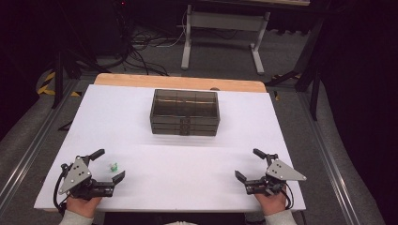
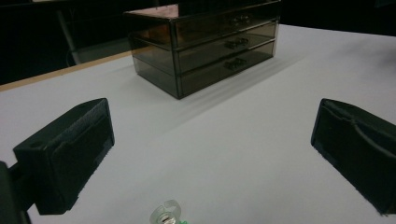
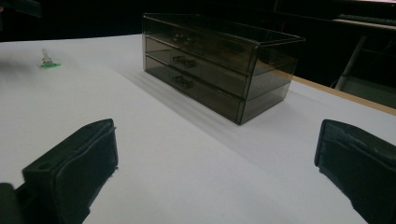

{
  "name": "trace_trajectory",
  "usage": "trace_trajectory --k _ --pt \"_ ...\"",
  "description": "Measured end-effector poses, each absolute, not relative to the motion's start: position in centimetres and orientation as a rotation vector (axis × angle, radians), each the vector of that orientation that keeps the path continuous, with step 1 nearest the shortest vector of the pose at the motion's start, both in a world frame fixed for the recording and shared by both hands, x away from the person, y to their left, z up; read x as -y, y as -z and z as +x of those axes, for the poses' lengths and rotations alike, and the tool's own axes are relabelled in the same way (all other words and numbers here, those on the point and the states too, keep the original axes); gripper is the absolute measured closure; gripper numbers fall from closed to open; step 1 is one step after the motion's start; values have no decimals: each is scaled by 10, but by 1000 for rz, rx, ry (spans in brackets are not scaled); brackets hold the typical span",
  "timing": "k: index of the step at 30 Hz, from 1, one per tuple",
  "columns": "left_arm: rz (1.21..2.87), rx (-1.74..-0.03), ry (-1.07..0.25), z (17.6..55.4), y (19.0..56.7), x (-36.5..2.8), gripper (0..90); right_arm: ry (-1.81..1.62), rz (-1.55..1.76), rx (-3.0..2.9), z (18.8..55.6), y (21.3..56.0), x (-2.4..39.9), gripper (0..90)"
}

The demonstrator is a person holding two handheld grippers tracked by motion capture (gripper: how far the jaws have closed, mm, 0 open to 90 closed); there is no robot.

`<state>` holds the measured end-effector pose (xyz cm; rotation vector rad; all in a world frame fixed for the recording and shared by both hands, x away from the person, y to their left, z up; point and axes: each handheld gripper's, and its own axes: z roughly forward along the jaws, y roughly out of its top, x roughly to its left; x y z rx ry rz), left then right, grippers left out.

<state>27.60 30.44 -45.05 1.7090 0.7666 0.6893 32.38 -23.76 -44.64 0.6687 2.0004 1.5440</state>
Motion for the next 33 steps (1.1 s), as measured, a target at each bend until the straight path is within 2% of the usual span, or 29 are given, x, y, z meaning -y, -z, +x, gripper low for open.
trace_trajectory --k 33 --pt "1703 -759 -701 272 445 -307 3 -1555 671 -1992 324 444 235 0"
